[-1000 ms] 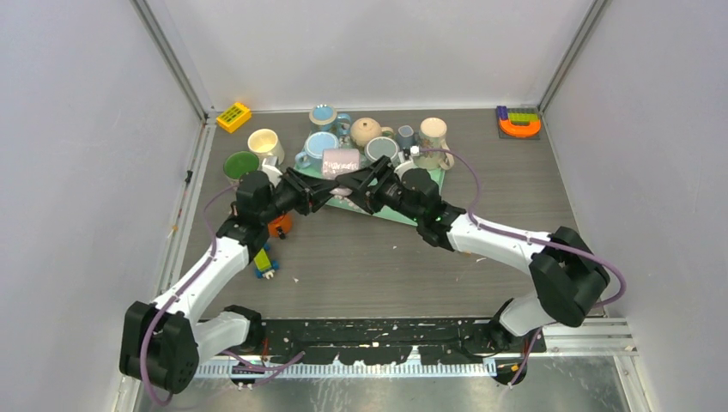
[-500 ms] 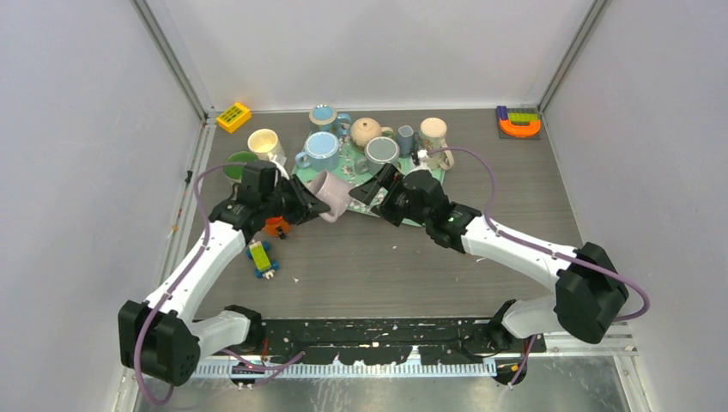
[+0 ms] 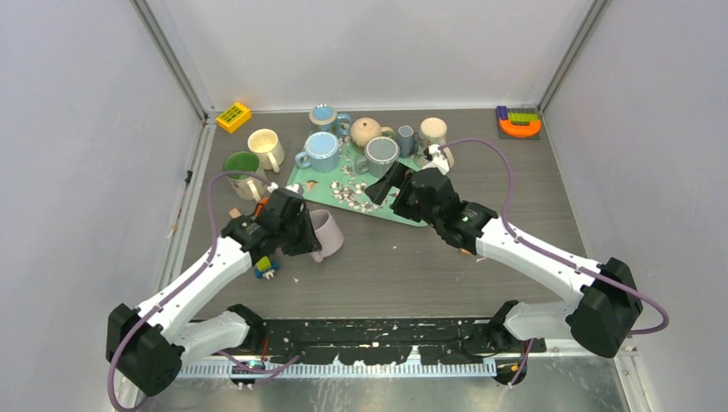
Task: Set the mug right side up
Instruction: Place the cup at the center of the board.
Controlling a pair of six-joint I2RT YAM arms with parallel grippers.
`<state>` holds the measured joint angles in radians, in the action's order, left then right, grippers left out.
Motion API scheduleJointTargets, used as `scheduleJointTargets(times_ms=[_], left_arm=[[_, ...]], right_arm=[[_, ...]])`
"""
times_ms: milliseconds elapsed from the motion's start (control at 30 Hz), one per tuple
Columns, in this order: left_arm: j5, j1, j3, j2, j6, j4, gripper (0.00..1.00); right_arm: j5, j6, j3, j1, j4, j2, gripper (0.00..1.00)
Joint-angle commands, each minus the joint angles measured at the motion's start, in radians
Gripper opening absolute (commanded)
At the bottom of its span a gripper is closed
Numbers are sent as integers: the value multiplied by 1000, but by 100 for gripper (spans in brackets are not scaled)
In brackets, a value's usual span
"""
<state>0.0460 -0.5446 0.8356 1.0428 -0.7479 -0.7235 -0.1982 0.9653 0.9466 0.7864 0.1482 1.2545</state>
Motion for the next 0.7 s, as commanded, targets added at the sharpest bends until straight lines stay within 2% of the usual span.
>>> scheduleJointTargets(times_ms=[0,233,367,467,533,667], left_arm=[[-224,-76,-6,-24,24,45,0],[-334,-132,-76,-10,11,79,0],[-345,-137,-112,16,6,101,0],[-358,-138,-128,42,-2,108,4],[-376,-139,-137,55,-13,109,11],[-398,-138,-156,76,-28,122,15]], right_arm=[[-74,-62,46,2,24,-42,100],[-109,-101,55,2,61,-60,100],[-124,-114,52,2,71,-70,100],[-131,-121,55,2,78,-71,100],[-133,-125,56,2,81,-68,100],[-133,-133,64,2,92,-60,100]])
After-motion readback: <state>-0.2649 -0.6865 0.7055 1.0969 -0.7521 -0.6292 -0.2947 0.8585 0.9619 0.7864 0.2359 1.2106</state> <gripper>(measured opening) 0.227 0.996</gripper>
